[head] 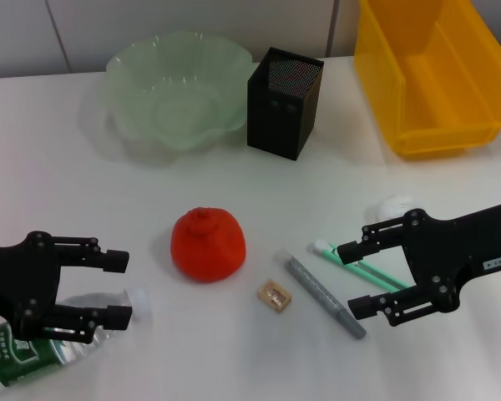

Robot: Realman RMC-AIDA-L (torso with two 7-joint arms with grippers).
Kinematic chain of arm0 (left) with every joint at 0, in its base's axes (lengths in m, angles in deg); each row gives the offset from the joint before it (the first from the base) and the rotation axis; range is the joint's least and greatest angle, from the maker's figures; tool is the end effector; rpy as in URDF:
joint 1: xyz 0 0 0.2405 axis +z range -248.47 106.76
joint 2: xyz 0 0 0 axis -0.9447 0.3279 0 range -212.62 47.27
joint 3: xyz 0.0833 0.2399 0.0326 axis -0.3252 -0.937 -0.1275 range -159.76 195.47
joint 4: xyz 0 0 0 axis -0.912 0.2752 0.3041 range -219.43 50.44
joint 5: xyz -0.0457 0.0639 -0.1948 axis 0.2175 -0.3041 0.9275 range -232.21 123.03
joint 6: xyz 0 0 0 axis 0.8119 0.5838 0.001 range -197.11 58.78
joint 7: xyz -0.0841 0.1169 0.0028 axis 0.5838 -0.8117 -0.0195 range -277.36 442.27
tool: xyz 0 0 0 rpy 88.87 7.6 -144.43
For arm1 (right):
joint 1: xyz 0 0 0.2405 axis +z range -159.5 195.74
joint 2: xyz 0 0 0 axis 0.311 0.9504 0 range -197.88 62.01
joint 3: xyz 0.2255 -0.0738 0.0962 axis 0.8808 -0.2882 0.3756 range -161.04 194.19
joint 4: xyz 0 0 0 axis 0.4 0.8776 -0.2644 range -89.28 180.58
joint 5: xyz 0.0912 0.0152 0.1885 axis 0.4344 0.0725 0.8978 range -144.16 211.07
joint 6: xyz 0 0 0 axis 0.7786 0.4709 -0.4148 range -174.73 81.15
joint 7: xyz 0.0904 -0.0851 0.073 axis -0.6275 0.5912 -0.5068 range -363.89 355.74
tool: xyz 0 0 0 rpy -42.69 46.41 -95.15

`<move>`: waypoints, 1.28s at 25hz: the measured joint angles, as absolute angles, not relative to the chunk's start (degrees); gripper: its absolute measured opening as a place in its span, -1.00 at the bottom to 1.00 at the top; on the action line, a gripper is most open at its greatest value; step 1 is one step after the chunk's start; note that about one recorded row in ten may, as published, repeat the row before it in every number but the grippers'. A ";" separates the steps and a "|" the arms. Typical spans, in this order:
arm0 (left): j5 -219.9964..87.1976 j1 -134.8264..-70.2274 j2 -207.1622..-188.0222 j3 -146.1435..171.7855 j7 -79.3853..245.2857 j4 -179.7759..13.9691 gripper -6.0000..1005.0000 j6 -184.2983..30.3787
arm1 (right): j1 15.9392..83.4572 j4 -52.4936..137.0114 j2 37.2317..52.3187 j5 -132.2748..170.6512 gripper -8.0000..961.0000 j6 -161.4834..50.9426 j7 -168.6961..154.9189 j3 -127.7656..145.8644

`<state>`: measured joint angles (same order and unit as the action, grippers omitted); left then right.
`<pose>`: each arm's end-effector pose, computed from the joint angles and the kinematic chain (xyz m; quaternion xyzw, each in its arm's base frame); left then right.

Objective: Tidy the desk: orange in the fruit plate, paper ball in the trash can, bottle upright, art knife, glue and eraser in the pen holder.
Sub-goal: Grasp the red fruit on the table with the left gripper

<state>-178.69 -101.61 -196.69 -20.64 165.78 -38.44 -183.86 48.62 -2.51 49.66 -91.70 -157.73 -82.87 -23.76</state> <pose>-0.2547 0.2914 0.0516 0.9688 0.1575 0.1876 0.0368 0.2478 0.2930 0.0280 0.9769 -0.1157 -0.1784 0.0223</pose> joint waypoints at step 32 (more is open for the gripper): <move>-183.48 -106.22 -200.91 -31.08 183.35 -23.70 0.51 -169.40 | 44.70 -3.06 48.31 -91.62 0.47 -157.52 -84.10 -23.06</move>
